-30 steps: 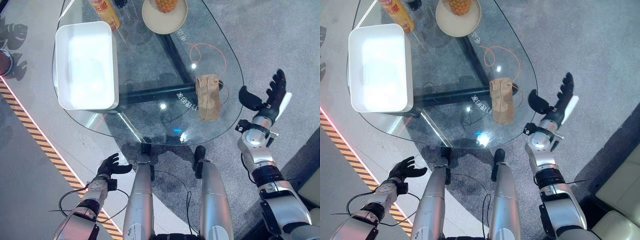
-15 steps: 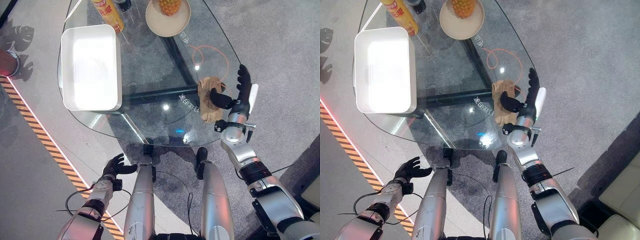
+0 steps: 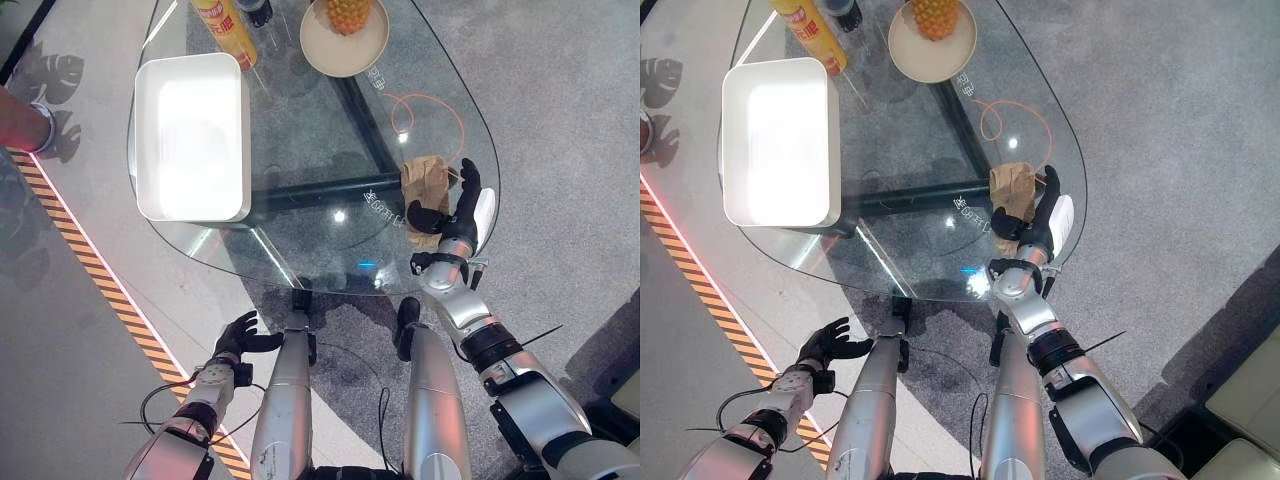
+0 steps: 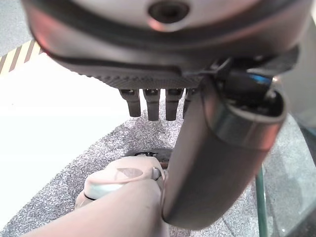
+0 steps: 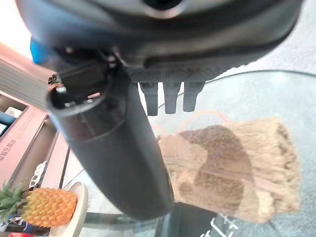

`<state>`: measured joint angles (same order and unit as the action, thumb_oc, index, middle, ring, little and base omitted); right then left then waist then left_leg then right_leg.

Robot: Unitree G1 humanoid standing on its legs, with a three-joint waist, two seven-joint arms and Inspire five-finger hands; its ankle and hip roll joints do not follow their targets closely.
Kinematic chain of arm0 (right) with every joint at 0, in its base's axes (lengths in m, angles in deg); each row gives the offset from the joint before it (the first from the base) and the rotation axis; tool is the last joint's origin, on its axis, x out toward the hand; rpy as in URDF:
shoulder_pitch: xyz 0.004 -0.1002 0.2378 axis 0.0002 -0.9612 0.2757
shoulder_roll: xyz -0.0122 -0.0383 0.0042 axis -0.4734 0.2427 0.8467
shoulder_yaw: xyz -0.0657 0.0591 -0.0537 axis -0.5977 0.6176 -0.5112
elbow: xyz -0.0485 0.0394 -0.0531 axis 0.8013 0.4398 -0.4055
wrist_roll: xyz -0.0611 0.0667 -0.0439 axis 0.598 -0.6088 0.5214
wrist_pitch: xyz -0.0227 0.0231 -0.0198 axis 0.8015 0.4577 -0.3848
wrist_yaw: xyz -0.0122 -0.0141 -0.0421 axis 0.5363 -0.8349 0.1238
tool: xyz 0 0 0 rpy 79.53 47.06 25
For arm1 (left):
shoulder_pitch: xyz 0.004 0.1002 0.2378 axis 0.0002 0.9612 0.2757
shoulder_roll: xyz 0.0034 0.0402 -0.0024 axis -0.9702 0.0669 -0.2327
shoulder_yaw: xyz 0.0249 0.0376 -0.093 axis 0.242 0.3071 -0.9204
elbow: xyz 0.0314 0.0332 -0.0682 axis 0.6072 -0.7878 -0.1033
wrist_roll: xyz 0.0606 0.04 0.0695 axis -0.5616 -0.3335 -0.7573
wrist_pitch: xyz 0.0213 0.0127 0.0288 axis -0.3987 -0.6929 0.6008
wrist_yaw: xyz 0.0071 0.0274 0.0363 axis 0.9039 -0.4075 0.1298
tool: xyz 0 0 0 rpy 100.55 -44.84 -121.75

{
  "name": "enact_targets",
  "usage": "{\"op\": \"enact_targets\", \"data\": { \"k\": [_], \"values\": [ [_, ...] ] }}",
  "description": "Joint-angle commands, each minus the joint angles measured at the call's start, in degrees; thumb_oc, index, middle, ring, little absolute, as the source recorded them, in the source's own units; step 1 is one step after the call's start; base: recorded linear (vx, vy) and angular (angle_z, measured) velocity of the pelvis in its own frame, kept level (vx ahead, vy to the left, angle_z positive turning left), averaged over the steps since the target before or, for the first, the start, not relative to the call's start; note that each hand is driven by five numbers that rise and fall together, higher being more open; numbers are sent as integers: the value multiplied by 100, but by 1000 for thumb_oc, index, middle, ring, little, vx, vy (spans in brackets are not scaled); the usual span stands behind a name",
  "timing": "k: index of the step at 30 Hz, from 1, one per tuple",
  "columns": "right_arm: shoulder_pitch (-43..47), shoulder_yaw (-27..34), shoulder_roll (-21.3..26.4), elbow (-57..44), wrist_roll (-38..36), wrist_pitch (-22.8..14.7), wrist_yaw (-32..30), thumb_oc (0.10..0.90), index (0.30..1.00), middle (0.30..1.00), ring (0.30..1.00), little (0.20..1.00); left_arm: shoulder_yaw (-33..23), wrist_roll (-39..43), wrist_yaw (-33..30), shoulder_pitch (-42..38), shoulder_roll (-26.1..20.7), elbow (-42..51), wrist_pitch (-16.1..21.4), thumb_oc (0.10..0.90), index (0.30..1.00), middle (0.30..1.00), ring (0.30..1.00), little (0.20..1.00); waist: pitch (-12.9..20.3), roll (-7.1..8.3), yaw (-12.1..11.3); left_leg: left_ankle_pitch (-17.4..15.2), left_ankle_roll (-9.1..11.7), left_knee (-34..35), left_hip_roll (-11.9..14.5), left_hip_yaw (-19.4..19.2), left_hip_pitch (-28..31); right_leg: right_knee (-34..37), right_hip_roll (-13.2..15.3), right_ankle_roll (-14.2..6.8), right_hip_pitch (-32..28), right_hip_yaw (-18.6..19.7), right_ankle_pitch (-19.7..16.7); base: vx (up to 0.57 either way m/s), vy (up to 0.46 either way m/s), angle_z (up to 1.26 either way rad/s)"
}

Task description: Wipe the table with a cloth and put it in the basket.

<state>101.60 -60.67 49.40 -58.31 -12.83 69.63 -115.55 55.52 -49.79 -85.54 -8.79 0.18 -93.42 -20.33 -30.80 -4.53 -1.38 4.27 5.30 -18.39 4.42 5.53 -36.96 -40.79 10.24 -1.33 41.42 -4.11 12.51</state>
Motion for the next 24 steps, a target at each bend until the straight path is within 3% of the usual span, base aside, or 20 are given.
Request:
{"op": "enact_targets", "data": {
  "k": [1, 7, 24],
  "values": [
    [223, -54, 159, -259, 464, -106, -565, 800, 900, 900, 900, 900, 64, 161, -174, 199, 78, -114, 125, 800, 900, 900, 900, 900, 101, -97, 40, -582, -493, -721, -325, -667, 7, 851, -176, 233, -300, 64, -570, 0, 0, 0],
    [99, -79, 131, -127, 469, -55, -795, 800, 900, 900, 900, 900, 106, 192, -179, 216, 110, -130, 166, 800, 900, 900, 900, 900, 101, -107, 55, -579, -511, -687, -312, -695, 22, 875, -172, 218, -293, 64, -590, 0, 0, 0],
    [124, -429, 10, 311, 458, 201, -507, 800, 900, 900, 900, 900, 209, 222, -176, 159, 190, -131, 145, 800, 900, 900, 900, 900, 101, -173, 42, -539, -491, -643, -319, -727, 39, 893, -138, 220, -273, 45, -607, 0, 0, 0]
  ]
}}
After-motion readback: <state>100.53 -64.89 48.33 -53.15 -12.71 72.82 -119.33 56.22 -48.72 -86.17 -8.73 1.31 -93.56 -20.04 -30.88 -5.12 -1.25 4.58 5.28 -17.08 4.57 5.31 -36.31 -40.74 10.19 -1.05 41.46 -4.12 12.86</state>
